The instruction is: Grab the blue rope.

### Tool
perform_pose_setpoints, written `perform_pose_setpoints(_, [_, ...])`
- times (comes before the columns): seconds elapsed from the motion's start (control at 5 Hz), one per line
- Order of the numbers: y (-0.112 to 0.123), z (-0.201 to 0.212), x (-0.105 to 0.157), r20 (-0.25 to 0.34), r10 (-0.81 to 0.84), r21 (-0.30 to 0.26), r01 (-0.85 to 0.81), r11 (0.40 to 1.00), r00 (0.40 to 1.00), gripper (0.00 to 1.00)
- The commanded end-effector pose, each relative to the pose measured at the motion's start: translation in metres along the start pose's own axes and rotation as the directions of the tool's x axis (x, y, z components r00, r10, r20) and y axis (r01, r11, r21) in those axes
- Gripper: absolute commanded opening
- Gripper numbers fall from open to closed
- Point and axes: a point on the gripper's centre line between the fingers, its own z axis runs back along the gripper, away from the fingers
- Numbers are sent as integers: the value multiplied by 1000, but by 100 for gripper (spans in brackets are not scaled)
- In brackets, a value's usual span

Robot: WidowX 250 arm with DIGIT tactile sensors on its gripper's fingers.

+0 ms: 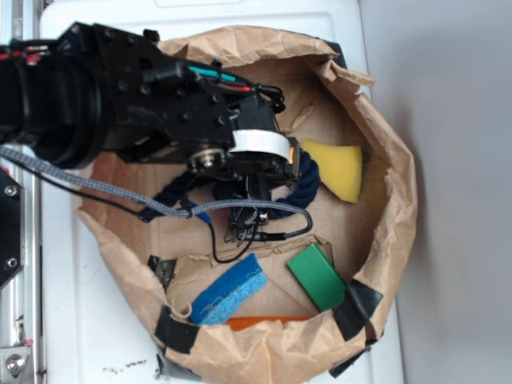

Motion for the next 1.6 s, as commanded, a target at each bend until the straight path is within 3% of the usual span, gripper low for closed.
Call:
perform_pose_setpoints(0.0, [-4,23,-2,17,-18,-9,18,1000,1000,0])
perform_pose_setpoints(0.4, [1,46,-7,27,-16,-38,17,999,1000,0])
perform_pose_setpoints(0.6, [2,62,-2,4,-5,-60,5,998,1000,0])
perform_pose_setpoints(0.8, [5,61,-3,-23,-25,-54,24,998,999,66])
perform_pose_setpoints(1.0, [11,43,-5,-36,-55,-59,53,997,998,100])
perform_pose_setpoints(1.2, [18,29,-7,-43,-113,-127,107,986,993,100])
perform_pose_setpoints(1.4, [18,14,-8,-69,-137,-131,128,983,988,100])
